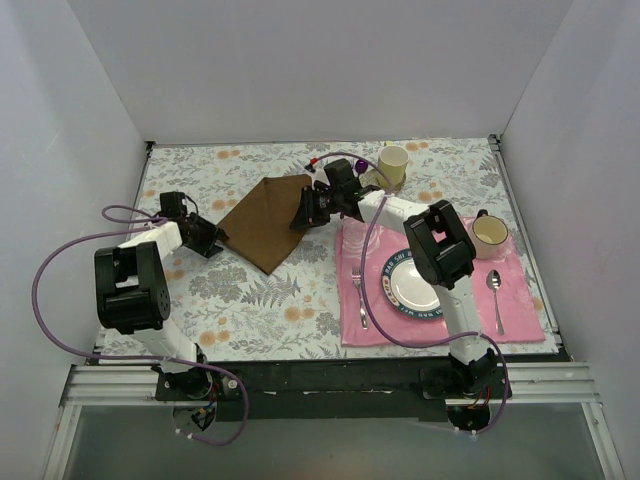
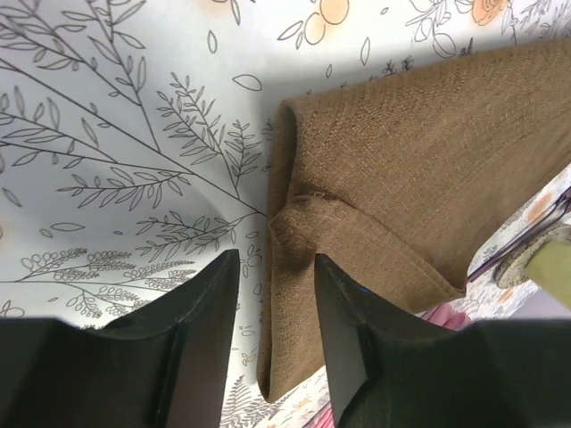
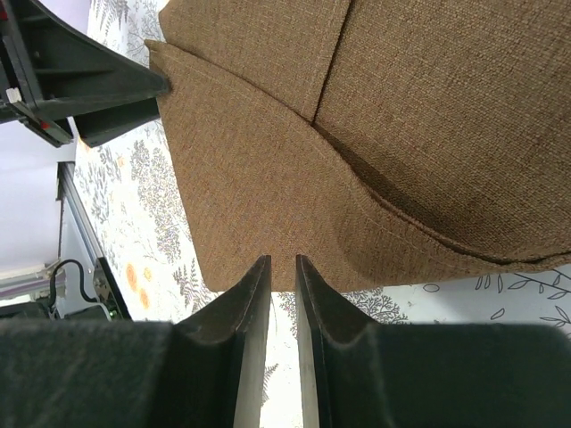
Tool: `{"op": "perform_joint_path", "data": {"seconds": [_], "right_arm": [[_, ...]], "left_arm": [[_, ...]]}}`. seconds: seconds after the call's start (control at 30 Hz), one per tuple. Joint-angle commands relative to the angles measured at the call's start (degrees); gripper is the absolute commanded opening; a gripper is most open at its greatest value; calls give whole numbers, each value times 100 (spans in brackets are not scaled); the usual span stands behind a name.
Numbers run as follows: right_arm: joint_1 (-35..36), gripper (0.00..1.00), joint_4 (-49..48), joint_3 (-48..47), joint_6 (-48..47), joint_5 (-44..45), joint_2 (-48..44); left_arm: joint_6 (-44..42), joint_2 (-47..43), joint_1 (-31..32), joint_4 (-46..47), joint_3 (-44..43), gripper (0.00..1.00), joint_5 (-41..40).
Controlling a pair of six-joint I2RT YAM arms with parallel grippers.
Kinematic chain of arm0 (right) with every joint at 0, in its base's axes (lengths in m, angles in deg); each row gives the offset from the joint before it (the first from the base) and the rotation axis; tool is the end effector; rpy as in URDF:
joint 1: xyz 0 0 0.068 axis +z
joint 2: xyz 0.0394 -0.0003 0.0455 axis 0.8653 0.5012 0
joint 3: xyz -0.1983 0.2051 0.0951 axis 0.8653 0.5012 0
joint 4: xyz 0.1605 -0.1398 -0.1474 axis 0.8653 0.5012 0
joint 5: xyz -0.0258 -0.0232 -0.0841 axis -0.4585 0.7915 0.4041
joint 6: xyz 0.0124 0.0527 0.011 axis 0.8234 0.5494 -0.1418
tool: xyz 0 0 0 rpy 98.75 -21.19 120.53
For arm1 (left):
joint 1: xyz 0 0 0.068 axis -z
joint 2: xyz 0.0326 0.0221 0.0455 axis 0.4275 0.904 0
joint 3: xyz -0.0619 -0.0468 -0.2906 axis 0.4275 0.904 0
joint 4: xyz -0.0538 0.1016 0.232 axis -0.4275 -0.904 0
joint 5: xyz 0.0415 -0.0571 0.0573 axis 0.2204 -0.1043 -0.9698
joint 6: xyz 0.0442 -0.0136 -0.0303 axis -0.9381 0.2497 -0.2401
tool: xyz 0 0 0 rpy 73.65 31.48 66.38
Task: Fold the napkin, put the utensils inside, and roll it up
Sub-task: Fold the napkin
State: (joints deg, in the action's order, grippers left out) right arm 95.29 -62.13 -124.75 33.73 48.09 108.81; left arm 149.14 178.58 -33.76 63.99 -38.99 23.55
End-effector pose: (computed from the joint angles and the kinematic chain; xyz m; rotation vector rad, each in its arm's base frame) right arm 0.4115 0.3172 0.1968 -0.4449 2.3363 1.2420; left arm 0.3198 0.0388 0.1907 -2.0693 1.9236 -0.7185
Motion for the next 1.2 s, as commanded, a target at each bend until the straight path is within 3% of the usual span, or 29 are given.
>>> {"op": "perform_joint_path", "data": {"seconds": [0.0, 0.13, 0.33, 0.57, 0.87, 1.07, 1.1, 1.17], "right_arm": [[-40, 25, -38, -62, -116, -111, -393], [-40, 25, -55, -88, -90, -120, -384], [-57, 26, -73, -97, -73, -129, -349], [-57, 25, -108, -184, 15, -172, -270], [-48, 25, -99, -308, 86, -251, -59], [-39, 25, -82, -422, 121, -339, 64], [-39, 25, -73, -448, 86, -339, 73], [-40, 25, -3, -457, 16, -304, 47]], "left_arm": [[101, -80, 19, 355, 8, 30, 140], [110, -220, 19, 364, 43, 14, 96], [40, -405, 27, 355, -45, 1, 175], [-224, -107, 63, 417, -475, 0, 413], [-400, 386, 45, 224, -520, 0, -1], [-583, 158, 63, 75, -598, 32, -395], [-637, 61, 63, 39, -642, 42, -483], [-786, -246, 115, -48, -739, 48, -659]]}}
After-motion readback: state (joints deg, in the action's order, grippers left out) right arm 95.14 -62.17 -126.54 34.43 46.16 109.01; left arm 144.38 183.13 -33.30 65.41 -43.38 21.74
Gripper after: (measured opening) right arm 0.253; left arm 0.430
